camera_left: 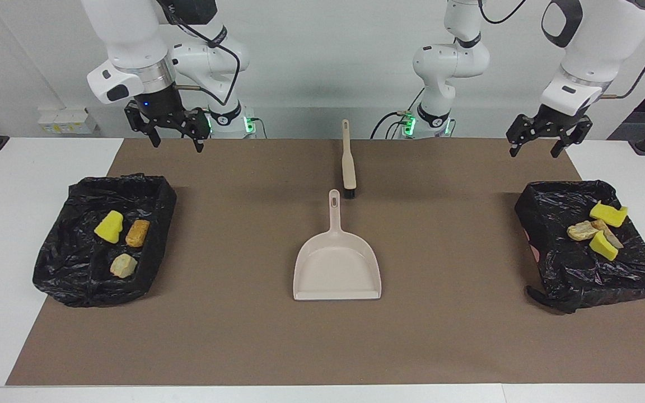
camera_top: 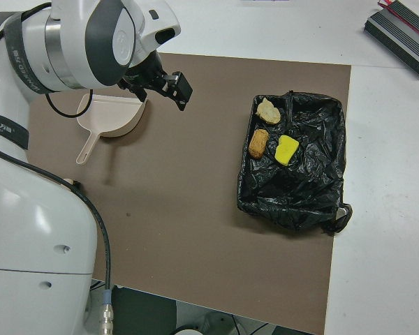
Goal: Sweep and dump trash in bin
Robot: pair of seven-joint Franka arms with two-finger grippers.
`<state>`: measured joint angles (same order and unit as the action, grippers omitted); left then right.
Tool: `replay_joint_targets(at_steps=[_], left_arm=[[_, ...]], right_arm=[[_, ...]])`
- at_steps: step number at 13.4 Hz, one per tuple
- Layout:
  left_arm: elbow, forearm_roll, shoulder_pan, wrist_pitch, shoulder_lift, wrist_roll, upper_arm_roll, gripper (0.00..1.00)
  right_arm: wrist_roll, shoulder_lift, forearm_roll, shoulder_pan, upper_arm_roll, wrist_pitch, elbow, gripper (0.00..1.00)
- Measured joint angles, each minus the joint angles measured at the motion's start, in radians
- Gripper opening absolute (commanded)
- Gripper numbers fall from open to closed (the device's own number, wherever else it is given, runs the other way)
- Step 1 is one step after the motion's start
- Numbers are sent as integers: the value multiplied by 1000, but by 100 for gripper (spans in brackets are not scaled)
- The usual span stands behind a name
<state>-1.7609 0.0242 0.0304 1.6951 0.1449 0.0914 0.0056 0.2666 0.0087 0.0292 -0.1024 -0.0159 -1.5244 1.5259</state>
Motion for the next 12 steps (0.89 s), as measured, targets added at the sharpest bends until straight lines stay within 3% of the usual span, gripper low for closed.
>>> replay_joint_targets(at_steps=[4,12], left_arm=[[97,-1,0,-83,2,-1,-1,100],[118,-1,0,-157,4,-1,2,100]], right_arm=[[0,0,0,0,0,0,0,100],[0,0,0,1,5,0,0,100]])
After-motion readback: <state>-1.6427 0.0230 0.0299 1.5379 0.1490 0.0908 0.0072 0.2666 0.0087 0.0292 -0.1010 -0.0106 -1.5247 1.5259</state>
